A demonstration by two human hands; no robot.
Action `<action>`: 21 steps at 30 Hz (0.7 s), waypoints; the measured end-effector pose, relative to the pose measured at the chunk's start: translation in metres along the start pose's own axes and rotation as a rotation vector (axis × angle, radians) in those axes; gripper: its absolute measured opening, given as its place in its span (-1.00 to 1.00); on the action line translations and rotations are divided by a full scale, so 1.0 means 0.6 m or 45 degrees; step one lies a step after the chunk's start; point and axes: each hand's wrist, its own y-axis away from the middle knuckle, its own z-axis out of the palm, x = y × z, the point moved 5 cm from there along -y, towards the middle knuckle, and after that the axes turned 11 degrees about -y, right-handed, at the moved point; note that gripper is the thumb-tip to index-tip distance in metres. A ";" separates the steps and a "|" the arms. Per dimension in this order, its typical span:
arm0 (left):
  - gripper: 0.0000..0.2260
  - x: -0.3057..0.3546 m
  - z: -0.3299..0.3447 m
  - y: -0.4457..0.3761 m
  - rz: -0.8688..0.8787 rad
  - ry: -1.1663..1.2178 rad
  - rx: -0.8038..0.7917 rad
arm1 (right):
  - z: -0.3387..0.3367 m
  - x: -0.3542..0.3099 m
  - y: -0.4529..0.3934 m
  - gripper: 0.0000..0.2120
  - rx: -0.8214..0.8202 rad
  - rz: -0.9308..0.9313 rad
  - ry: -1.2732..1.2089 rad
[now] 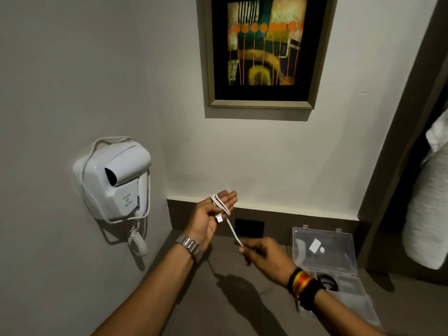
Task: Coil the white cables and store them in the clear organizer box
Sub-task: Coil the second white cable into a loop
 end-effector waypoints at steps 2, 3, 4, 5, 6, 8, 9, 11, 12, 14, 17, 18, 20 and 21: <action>-0.55 0.000 -0.014 0.003 0.080 -0.488 0.115 | 0.003 -0.015 0.010 -0.69 -0.034 -0.069 0.152; -0.56 -0.003 -0.018 0.010 0.125 -0.774 0.123 | -0.006 -0.029 0.011 -0.68 -0.018 -0.121 0.177; -0.60 -0.008 -0.021 0.017 0.171 -1.029 0.099 | -0.019 -0.045 0.009 -0.67 0.011 -0.174 0.209; -0.64 -0.016 -0.022 0.023 0.212 -1.242 0.060 | -0.034 -0.062 0.006 -0.66 0.052 -0.231 0.249; -0.68 -0.024 -0.021 0.030 0.239 -1.416 0.004 | -0.051 -0.078 0.001 -0.65 0.094 -0.284 0.270; -0.72 -0.039 -0.011 0.040 0.195 -1.573 -0.153 | -0.085 -0.097 -0.013 -0.75 0.178 -0.342 0.179; -0.71 -0.044 -0.004 0.044 0.133 -1.519 -0.236 | -0.103 -0.099 -0.022 -0.82 0.227 -0.330 0.113; -0.70 -0.042 0.012 0.050 0.021 -1.222 -0.322 | -0.127 -0.087 -0.038 -0.90 0.335 -0.257 -0.031; -0.68 -0.036 0.020 0.050 -0.013 -1.003 -0.321 | -0.132 -0.073 -0.043 -0.92 0.373 -0.207 -0.137; -0.65 -0.018 0.025 0.041 -0.033 -0.479 -0.263 | -0.116 -0.046 -0.043 -0.93 0.363 -0.116 -0.346; -0.57 -0.010 0.008 0.014 -0.048 0.211 -0.090 | -0.053 -0.017 -0.025 -0.76 0.181 -0.034 -0.279; -0.53 -0.011 0.007 0.008 -0.046 0.274 -0.062 | -0.035 -0.014 -0.019 -0.68 0.127 -0.018 -0.215; -0.52 -0.018 0.009 -0.001 -0.015 0.180 -0.002 | -0.019 -0.024 -0.011 -0.69 0.076 -0.001 -0.085; -0.54 -0.021 0.004 -0.004 0.012 0.082 0.044 | -0.020 -0.035 -0.010 -0.73 0.066 -0.012 -0.016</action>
